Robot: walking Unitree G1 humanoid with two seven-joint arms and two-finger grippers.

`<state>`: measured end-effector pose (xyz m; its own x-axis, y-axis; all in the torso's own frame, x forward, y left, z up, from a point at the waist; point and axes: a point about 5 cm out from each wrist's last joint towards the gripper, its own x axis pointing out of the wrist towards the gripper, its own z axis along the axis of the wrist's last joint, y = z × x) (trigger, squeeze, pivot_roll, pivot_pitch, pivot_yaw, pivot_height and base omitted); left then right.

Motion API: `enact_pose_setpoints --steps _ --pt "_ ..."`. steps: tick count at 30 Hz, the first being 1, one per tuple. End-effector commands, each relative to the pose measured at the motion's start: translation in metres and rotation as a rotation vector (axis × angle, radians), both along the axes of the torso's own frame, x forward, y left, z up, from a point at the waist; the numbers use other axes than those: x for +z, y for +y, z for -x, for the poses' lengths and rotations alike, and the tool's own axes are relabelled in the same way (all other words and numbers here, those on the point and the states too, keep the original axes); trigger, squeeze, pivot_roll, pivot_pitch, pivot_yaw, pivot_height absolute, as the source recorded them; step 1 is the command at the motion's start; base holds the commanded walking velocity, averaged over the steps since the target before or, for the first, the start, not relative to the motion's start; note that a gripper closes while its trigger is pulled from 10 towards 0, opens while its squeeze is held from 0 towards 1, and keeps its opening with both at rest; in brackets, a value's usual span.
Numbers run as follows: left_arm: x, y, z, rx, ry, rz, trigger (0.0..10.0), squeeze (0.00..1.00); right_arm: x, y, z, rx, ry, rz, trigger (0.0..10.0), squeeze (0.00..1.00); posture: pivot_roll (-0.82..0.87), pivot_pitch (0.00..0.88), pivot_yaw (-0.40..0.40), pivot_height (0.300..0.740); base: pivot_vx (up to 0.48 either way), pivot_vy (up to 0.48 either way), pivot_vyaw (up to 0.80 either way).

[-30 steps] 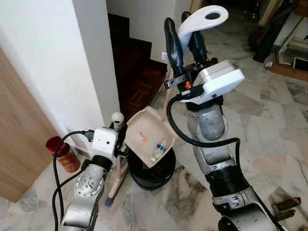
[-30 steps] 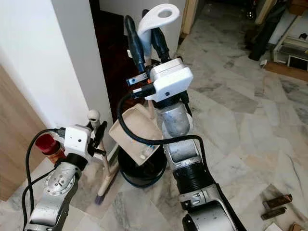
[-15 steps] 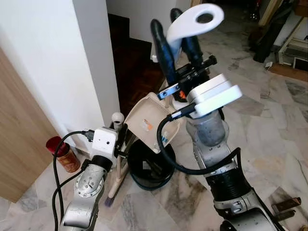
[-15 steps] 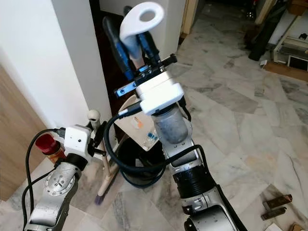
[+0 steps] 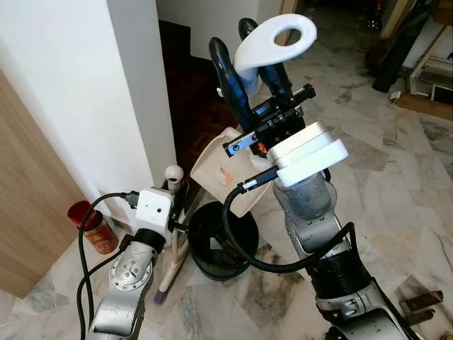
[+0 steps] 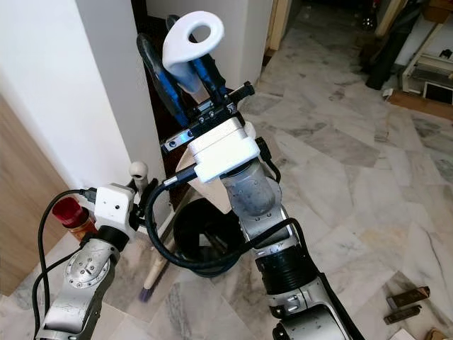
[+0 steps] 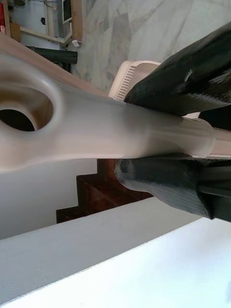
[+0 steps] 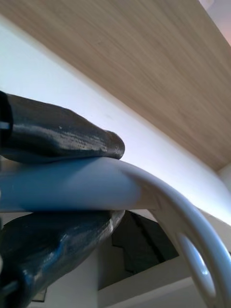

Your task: Sweep floor

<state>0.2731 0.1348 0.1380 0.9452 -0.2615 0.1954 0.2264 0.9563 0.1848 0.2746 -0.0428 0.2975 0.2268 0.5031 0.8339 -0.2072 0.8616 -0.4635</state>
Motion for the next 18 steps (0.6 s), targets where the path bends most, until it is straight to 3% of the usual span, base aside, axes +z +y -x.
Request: enact_pose_setpoints --steps 1,5,7,10,12,15,18 --pt "0.012 -0.006 0.003 -0.034 -0.07 0.03 10.0 0.0 0.008 0.001 0.01 0.0 -0.094 0.016 10.0 0.0 0.13 0.084 -0.059 0.74 0.0 0.0 0.0" --pt "0.012 -0.005 0.003 -0.034 -0.067 0.028 10.0 0.0 0.002 -0.006 -0.002 -0.107 -0.046 0.049 10.0 0.0 0.13 0.086 -0.059 0.74 0.0 0.0 0.0" --pt "0.011 -0.006 0.003 -0.036 -0.062 0.028 10.0 0.0 -0.002 -0.026 -0.019 -0.266 0.03 0.029 10.0 0.0 0.13 0.087 -0.058 0.74 0.0 0.0 0.0" --pt "0.01 -0.005 0.004 -0.036 -0.059 0.027 10.0 0.0 -0.004 -0.044 -0.03 -0.383 0.089 -0.019 10.0 0.0 0.12 0.086 -0.058 0.74 0.0 0.0 0.0" --pt "0.01 -0.005 0.004 -0.037 -0.057 0.027 10.0 0.0 -0.007 -0.068 -0.039 -0.513 0.152 -0.084 10.0 0.0 0.12 0.083 -0.055 0.74 0.0 0.0 0.0" --pt "0.009 -0.002 0.003 -0.027 -0.053 0.017 10.0 0.0 -0.017 -0.097 -0.044 -0.683 0.21 -0.11 10.0 0.0 0.12 0.076 -0.054 0.74 0.0 0.0 0.0" --pt "0.007 0.005 0.002 -0.006 -0.047 0.0 10.0 0.0 -0.03 -0.114 -0.047 -0.757 0.3 -0.134 10.0 0.0 0.11 0.069 -0.052 0.74 0.0 0.0 0.0"
